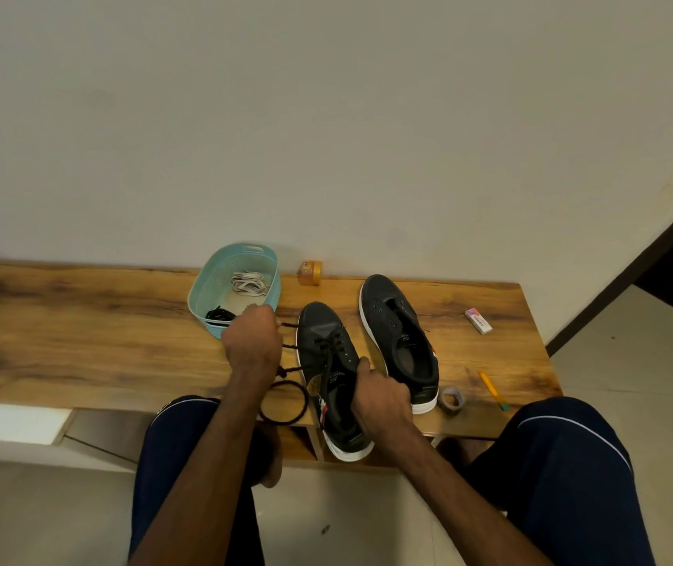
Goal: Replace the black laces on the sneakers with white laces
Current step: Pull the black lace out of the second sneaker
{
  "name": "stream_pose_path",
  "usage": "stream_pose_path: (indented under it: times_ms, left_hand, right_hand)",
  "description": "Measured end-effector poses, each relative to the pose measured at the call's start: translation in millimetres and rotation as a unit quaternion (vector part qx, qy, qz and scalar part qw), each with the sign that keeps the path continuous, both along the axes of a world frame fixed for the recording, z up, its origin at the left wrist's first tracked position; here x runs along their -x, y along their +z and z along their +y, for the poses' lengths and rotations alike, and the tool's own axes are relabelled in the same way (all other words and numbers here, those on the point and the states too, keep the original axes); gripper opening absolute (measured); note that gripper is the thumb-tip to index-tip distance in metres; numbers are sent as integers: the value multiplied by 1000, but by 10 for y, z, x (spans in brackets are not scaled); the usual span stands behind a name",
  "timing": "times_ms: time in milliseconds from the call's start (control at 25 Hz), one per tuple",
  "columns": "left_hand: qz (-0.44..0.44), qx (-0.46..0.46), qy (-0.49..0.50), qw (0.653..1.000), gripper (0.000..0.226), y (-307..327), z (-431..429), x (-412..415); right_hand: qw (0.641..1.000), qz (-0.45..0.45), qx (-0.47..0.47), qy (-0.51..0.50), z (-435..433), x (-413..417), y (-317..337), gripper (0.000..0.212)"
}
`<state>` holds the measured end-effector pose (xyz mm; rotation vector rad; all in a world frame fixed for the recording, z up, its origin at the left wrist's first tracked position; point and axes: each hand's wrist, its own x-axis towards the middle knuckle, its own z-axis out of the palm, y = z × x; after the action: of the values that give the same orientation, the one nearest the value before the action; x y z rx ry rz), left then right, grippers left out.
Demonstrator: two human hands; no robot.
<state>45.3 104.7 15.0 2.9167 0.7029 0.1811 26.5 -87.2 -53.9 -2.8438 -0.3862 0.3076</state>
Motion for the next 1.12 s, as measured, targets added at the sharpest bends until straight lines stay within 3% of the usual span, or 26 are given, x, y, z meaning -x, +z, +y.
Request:
stream_pose_path:
  times_ms: [120,240,320,520,760,960,1120]
  left_hand:
    - [66,85,-98,989,53,-72,-89,42]
    - [158,181,-197,950,82,-142,-179,63]
    - [202,180,-208,940,82,-184,-186,61]
    - [200,177,-183,946,72,-201,-159,66]
    - [187,268,-131,936,60,-253,-227,100]
    - [150,296,-144,932,59,-280,-290,128]
    - [148,298,-175,927,59,-301,-287,138]
  right_hand:
    - [997,-6,-73,26,13,-30,24,49]
    - [989,-29,-110,97,23,-140,54,52]
    - [987,-35,-101,118,37,-215,62,52]
    - [985,-41,-87,145,47,-304,64,51]
    - [986,-104,1,130,151,-254,-21,45]
    - [985,-16,-159,73,133,-251,-99,40]
    - [987,-4,-147,71,107,-295,-84,31]
